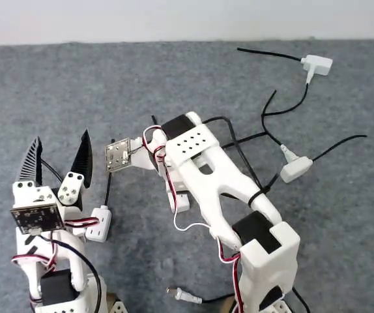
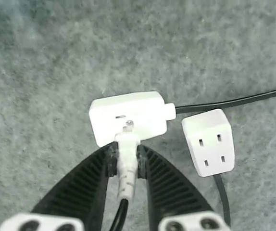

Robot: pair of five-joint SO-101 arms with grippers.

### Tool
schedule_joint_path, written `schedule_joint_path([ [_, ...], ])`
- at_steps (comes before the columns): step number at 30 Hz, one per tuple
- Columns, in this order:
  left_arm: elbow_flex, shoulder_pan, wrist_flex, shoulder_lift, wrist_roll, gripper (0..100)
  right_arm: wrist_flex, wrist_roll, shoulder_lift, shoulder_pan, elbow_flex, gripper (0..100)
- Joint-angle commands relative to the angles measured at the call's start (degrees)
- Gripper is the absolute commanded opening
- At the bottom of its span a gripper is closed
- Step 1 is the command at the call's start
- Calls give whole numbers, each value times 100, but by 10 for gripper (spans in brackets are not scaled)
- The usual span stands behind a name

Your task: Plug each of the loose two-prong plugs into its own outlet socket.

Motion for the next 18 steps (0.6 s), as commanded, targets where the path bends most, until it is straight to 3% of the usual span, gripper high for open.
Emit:
schedule_joint_path([
  [1,-163,-18,-176,-62,62,297,-66,-44,-31,-259,-211,8],
  [18,-163,-18,-176,-62,62,297,-110,-123,-31,-251,229,8],
])
